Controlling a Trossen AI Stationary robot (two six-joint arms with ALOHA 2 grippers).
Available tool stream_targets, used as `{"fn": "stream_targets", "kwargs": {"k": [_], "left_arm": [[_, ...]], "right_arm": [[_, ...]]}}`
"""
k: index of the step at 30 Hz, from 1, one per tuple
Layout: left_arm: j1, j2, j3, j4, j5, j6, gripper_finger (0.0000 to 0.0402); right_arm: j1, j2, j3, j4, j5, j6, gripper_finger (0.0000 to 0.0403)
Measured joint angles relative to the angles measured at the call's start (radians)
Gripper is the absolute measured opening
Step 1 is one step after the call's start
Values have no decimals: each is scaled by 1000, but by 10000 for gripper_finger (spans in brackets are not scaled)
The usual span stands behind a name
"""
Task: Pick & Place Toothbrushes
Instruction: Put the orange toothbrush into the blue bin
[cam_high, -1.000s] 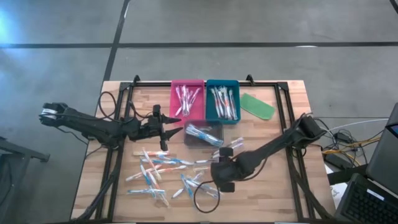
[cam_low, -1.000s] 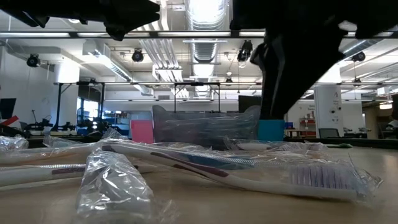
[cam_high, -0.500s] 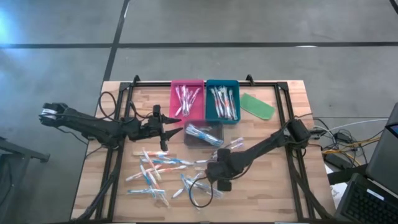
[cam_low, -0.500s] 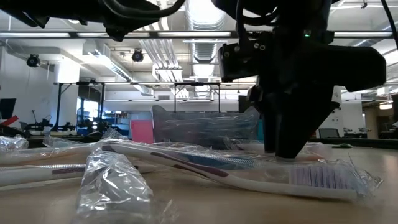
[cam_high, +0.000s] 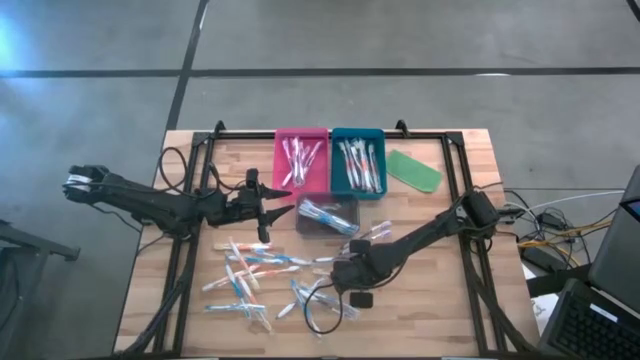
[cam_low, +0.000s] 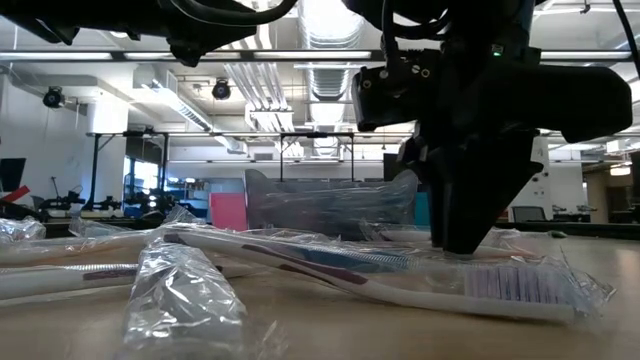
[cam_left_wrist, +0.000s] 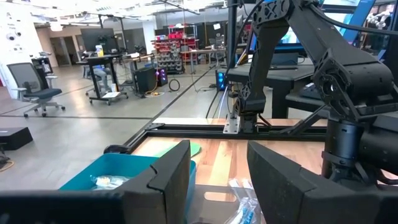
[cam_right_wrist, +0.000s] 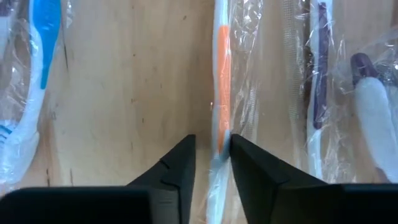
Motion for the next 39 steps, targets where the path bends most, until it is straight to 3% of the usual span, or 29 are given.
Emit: {"fn": "stream_targets", "kwargs": {"k": [11,21,28,39], "left_arm": [[0,0,0,0,0,0,165],[0,0,0,-1,0,0,165],[0,0,0,-6,0,0,165],[0,0,0,-7,0,0,165]], "right_arm": [[0,0,0,-4,-24,-1,19],[0,-35,-2,-57,-47,22,29],[0,-149,-2,-64,-41,22,19],[-66,-400,-2,-77,260,6,27]]}}
